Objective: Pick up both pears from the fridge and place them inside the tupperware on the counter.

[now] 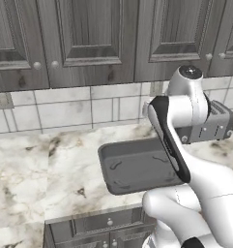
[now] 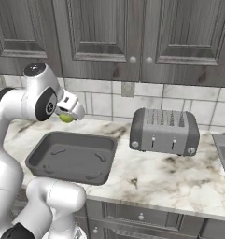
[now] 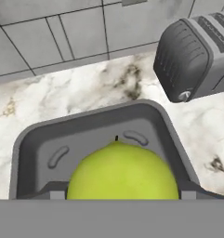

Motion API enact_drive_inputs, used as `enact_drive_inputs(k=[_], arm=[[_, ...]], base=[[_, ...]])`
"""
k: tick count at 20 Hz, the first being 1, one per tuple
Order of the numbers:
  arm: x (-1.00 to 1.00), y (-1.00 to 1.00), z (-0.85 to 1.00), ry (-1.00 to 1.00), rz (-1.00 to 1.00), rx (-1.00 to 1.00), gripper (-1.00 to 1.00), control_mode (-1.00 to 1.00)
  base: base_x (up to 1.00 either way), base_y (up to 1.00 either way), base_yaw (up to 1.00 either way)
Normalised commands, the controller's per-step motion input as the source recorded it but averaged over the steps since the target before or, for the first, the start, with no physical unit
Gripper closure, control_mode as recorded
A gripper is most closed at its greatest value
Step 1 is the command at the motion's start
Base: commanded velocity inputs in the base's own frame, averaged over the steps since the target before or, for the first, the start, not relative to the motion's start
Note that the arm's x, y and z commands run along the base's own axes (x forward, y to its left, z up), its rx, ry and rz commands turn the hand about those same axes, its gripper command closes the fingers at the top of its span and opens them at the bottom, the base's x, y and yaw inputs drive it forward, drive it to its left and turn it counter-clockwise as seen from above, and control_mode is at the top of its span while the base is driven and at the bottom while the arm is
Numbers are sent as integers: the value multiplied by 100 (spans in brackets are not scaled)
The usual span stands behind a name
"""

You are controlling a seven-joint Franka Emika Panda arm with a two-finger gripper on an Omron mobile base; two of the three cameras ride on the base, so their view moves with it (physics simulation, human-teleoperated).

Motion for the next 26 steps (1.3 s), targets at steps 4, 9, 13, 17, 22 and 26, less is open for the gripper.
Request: enact_drive_inputs(k=[4, 9, 13, 17, 22, 26], arm=[[-1, 7, -76, 38, 0, 0, 100, -100], [0, 16, -85, 28, 7, 0, 100, -100], [22, 22, -74, 15, 11, 0, 100, -100], [27, 23, -74, 9, 4, 0, 100, -100], [23, 24, -65, 7, 1, 0, 100, -100], [21, 22, -51, 1, 0, 0, 100, -100]], base=[[0, 0, 0], [0, 0, 0], [0, 0, 0], [0, 0, 0], [0, 0, 0], [0, 0, 0]])
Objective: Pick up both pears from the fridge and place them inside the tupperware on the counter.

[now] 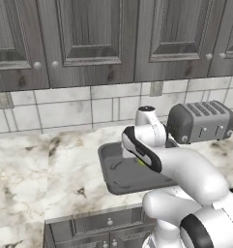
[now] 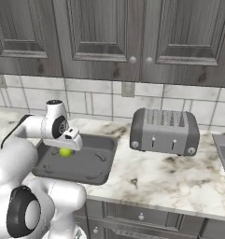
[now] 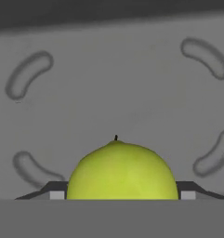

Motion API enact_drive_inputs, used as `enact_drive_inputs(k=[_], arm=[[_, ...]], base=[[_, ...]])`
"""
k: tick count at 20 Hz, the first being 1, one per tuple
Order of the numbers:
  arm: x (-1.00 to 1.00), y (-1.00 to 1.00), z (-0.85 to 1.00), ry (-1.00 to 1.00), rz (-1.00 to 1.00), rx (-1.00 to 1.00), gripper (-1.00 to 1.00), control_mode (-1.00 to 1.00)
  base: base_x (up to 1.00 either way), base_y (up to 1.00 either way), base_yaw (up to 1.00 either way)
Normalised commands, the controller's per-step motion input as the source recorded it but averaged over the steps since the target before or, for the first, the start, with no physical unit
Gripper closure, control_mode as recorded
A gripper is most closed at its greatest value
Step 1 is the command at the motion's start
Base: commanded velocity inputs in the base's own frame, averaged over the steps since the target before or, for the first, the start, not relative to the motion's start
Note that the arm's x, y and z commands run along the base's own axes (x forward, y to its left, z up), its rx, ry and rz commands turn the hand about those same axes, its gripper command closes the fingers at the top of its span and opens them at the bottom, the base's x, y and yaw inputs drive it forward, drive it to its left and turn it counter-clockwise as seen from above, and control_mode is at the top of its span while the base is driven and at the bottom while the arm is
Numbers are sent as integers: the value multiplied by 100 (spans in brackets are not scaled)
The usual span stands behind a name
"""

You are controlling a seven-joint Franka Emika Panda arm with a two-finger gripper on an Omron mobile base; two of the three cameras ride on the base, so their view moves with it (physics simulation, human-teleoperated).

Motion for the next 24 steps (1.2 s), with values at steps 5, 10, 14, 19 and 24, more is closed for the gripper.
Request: enact_drive_inputs(k=[5, 10, 14, 19, 24], arm=[[23, 16, -36, 0, 0, 0, 100, -100], [22, 12, -32, 0, 0, 0, 100, -100], [19, 8, -28, 0, 0, 0, 100, -100], [8, 2, -28, 0, 0, 0, 100, -100], [-5, 0, -33, -2, 0, 0, 100, -100]], base=[[0, 0, 0], [0, 0, 0], [0, 0, 0], [0, 0, 0], [0, 0, 0]])
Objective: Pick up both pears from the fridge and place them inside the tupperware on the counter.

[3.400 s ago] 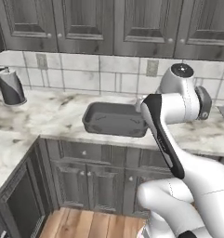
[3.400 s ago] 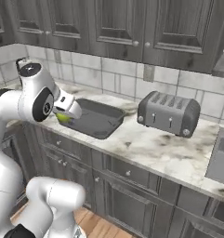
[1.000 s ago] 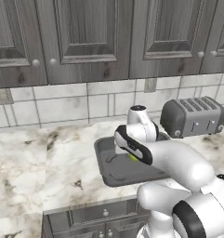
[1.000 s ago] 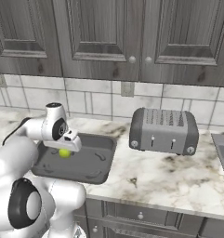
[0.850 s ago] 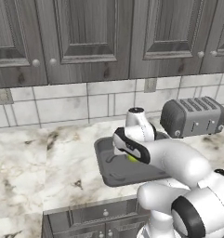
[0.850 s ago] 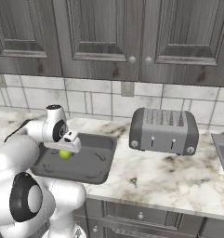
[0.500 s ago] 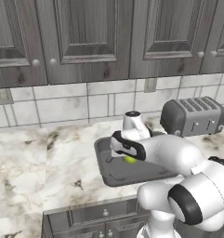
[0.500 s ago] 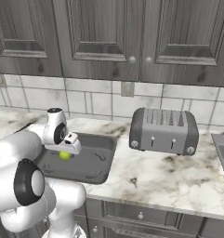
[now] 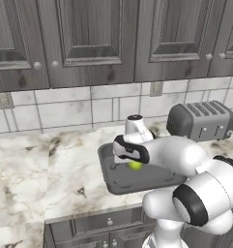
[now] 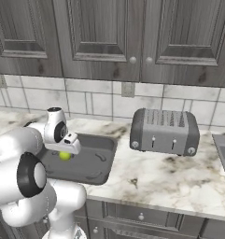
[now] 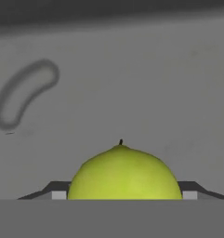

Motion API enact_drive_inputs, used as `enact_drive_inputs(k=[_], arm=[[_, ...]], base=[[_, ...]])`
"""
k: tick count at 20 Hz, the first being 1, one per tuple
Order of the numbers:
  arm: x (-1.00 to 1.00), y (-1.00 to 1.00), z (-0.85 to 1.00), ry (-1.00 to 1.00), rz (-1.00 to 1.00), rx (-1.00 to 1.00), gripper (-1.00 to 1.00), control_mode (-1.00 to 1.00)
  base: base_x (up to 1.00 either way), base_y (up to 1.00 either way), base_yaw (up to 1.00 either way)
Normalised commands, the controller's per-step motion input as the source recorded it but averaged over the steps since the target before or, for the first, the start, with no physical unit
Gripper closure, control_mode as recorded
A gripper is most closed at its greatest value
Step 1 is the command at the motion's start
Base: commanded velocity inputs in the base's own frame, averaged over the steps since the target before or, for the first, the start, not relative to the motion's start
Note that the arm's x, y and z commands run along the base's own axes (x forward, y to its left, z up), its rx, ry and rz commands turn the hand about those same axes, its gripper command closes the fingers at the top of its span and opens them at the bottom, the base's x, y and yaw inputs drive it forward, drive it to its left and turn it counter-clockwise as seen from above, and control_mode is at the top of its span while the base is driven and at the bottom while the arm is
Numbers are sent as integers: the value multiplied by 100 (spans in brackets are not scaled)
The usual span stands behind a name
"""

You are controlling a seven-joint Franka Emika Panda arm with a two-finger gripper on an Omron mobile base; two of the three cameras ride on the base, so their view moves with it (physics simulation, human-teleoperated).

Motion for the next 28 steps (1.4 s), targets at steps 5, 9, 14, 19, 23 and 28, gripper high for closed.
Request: enact_drive_inputs(k=[5, 9, 14, 19, 23, 28], arm=[[-30, 0, -36, -15, 0, 0, 100, -100], [-30, 0, -33, -13, 0, 0, -100, -100], [-11, 0, -5, -4, 0, 10, -100, -100], [0, 0, 25, 3, 0, 5, -100, -100], [0, 0, 42, 0, 0, 0, -100, -100], [-15, -2, 57, -13, 0, 0, -100, -100]], base=[[0, 0, 0], [0, 0, 0], [0, 0, 0], [0, 0, 0], [0, 0, 0], [0, 0, 0]])
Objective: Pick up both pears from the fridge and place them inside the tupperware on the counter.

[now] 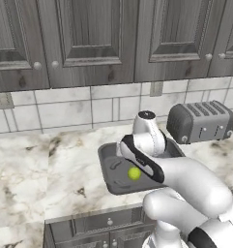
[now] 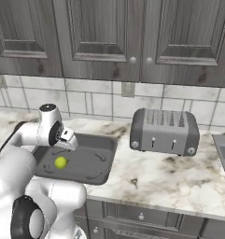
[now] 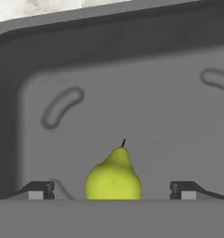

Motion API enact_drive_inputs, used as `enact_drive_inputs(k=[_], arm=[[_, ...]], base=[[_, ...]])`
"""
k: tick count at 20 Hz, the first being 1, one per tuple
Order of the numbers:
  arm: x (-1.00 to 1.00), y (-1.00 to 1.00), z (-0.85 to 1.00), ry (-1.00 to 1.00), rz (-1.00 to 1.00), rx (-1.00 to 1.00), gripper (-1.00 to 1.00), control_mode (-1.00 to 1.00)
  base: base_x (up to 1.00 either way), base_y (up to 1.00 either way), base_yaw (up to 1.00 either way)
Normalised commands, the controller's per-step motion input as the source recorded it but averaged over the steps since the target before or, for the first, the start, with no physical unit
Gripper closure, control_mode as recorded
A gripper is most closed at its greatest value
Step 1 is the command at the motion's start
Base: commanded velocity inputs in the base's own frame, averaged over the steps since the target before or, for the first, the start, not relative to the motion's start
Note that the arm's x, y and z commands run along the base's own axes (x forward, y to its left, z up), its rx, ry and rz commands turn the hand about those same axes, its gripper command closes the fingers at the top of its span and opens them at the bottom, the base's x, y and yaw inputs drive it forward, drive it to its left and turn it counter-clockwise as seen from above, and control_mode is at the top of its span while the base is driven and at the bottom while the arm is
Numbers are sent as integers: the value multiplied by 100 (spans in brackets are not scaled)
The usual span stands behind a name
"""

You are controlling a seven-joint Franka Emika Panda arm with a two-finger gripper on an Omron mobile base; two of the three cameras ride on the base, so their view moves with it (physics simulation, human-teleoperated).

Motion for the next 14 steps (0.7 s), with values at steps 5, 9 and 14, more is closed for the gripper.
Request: enact_drive_inputs(k=[5, 9, 14], arm=[[-49, -6, 63, -11, 0, 0, -100, -100], [-63, -1, 58, -1, 0, 0, -100, -100], [-58, 0, 66, -4, 0, 0, -100, -100]], base=[[0, 0, 0], [0, 0, 0], [0, 0, 0]])
